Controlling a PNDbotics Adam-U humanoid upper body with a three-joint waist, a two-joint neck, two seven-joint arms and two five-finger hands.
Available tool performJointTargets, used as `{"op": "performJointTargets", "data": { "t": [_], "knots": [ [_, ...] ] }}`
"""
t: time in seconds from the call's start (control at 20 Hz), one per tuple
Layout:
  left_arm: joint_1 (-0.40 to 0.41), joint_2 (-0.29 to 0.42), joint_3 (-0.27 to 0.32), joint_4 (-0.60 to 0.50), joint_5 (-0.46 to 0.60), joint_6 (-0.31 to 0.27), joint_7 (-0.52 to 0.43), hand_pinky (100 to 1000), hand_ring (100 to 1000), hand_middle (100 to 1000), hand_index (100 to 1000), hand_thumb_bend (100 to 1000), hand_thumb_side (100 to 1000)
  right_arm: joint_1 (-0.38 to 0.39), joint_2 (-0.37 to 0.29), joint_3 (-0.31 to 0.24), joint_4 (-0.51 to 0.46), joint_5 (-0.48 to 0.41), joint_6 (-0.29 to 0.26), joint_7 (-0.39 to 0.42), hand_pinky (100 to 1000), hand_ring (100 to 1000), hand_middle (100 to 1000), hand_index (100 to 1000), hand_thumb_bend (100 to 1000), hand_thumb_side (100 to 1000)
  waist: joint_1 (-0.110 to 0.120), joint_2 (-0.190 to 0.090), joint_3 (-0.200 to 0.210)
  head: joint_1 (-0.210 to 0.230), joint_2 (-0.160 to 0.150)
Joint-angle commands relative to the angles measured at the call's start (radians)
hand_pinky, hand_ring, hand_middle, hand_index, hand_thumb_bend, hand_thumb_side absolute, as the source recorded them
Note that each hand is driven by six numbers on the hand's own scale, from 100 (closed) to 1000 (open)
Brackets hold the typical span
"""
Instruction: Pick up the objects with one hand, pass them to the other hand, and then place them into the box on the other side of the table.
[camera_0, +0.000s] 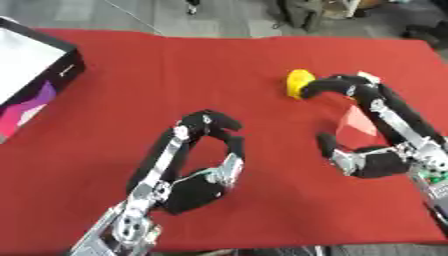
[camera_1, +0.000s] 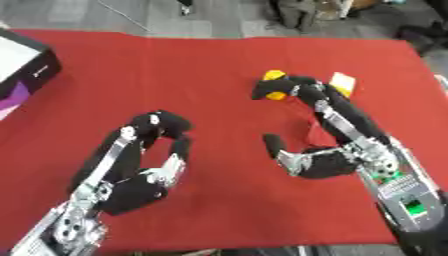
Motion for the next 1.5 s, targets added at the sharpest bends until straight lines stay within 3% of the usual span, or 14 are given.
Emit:
{"op": "performJointTargets", "data": {
  "t": [0.05,0.3,0.75,1.35,1.5],
  "knots": [
    [-0.008,0.008,0.007,-0.023,-0.003,0.0,0.003,912,616,653,690,100,363,-0.014,-0.094,-0.042,0.084,0.061,0.01,0.001,947,879,804,977,238,624,0.0,-0.013,-0.001,-0.02,0.006],
    [-0.005,0.008,0.007,-0.023,-0.004,0.0,0.002,912,616,653,690,100,363,-0.059,-0.137,-0.069,0.272,0.083,0.024,0.049,973,893,825,991,253,665,0.002,-0.013,-0.001,-0.043,0.006],
    [-0.002,0.004,0.003,-0.023,-0.006,0.001,-0.001,912,615,652,690,100,355,-0.167,-0.087,-0.086,0.508,0.139,0.033,0.113,971,864,798,989,232,717,0.009,-0.011,0.006,-0.06,0.006],
    [-0.001,0.001,0.001,-0.023,-0.006,0.003,-0.001,913,614,652,690,100,369,-0.211,-0.047,-0.083,0.627,0.292,0.039,0.1,932,843,785,992,263,740,0.009,-0.01,0.012,-0.06,0.006],
    [0.0,0.001,0.001,-0.023,-0.006,0.003,-0.001,913,614,652,691,100,371,-0.21,-0.045,-0.085,0.633,0.328,0.038,0.089,913,829,761,991,270,685,0.009,-0.01,0.012,-0.059,0.006]
  ]
}}
